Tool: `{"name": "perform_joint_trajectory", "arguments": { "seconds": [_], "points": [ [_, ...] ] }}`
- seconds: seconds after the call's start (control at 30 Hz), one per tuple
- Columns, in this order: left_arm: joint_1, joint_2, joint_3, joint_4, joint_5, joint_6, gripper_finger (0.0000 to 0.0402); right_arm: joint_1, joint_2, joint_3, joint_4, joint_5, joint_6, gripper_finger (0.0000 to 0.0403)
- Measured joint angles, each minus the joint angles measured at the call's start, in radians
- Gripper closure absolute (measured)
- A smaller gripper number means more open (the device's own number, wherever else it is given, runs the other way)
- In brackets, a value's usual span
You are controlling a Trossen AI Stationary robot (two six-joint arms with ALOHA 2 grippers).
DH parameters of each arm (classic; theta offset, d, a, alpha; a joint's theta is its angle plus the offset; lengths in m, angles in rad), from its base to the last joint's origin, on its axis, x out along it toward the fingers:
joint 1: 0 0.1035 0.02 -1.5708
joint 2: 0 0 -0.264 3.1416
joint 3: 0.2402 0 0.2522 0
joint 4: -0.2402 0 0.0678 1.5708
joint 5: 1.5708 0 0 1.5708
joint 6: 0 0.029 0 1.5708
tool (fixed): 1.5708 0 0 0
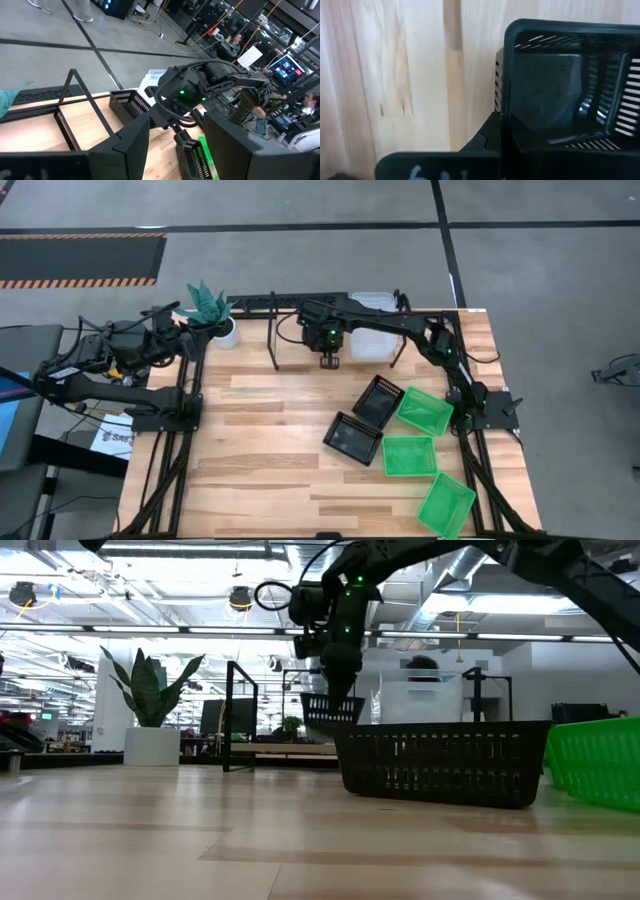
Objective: Stack baskets on shelf by color
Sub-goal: Put the top left black bin on the shelf, then stack the top black bin on top of the black bin on the shelf
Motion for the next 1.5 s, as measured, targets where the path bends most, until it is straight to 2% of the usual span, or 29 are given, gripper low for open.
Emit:
{"name": "perform_joint_trajectory", "arguments": {
  "seconds": [0.27, 0.8, 1.0, 1.13, 1.23, 1.3, 1.4, 1.5],
  "points": [
    [0.000, 0.000, 0.000, -0.004, -0.025, 0.000, 0.0228, -0.009, 0.000, -0.001, -0.048, -0.001, -0.009, 0.0379],
    [0.000, 0.000, 0.000, -0.004, -0.021, 0.000, 0.0228, -0.027, -0.001, 0.003, -0.024, 0.000, 0.006, 0.0290],
    [0.000, 0.000, 0.000, -0.004, -0.021, 0.000, 0.0228, -0.024, -0.008, 0.146, -0.200, -0.024, 0.078, 0.0247],
    [0.000, 0.000, 0.000, -0.004, -0.012, 0.000, 0.0228, 0.007, -0.015, 0.254, -0.360, -0.071, 0.212, 0.0231],
    [0.000, 0.000, 0.000, -0.005, 0.011, 0.003, 0.0228, 0.050, -0.066, 0.203, -0.401, -0.170, 0.339, 0.0227],
    [0.000, 0.000, 0.000, -0.005, 0.028, 0.012, 0.0228, 0.091, -0.117, 0.144, -0.397, -0.182, 0.398, 0.0228],
    [0.000, 0.000, 0.000, -0.006, 0.052, 0.019, 0.0228, 0.178, -0.200, 0.024, -0.395, -0.133, 0.449, 0.0232],
    [0.000, 0.000, 0.000, -0.021, 0.065, 0.019, 0.0228, 0.265, -0.294, -0.157, -0.341, -0.067, 0.547, 0.0237]
  ]
}}
